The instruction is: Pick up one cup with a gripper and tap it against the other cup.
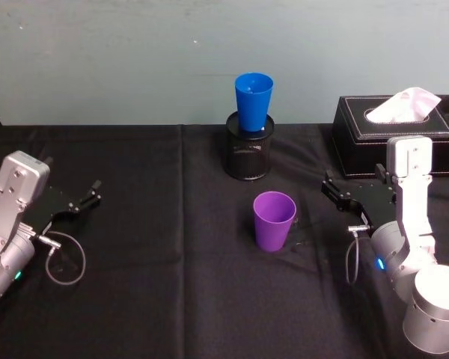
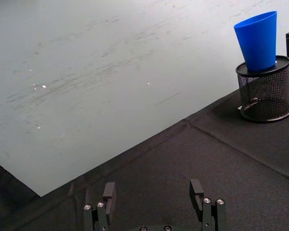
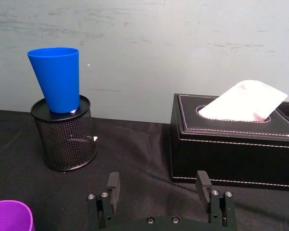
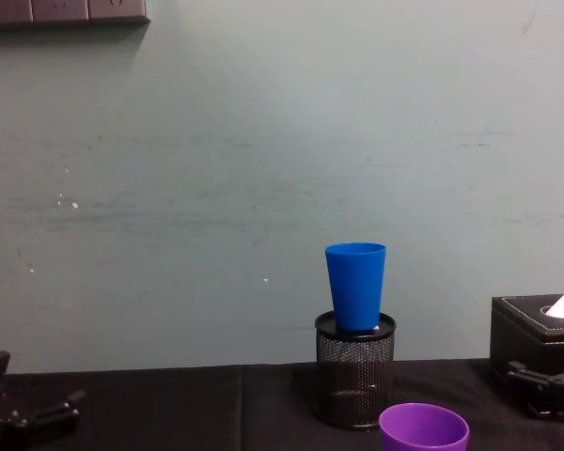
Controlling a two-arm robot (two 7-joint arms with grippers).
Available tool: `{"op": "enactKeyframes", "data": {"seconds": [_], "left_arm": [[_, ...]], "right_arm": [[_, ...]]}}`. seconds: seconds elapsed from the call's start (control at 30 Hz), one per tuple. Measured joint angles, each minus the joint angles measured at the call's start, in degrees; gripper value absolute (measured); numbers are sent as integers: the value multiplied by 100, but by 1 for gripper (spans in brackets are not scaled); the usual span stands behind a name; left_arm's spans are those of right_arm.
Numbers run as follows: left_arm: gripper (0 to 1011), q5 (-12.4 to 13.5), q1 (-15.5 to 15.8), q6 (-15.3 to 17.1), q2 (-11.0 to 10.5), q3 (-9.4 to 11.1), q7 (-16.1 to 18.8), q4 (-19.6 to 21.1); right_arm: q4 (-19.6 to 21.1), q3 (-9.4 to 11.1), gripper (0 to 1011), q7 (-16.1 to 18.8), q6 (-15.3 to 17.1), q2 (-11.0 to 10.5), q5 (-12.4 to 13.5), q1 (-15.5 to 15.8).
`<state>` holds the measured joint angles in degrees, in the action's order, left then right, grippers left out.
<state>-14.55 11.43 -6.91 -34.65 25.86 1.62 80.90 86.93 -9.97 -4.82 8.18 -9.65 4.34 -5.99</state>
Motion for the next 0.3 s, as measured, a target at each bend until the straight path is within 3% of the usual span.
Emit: {"op": "enactKeyframes", "data": {"seconds": [0.3], "left_arm": [[1000,0,0,0,0,0,0,0]], "right_arm": [[0,0,1002,0,0,0,0,0]]}}
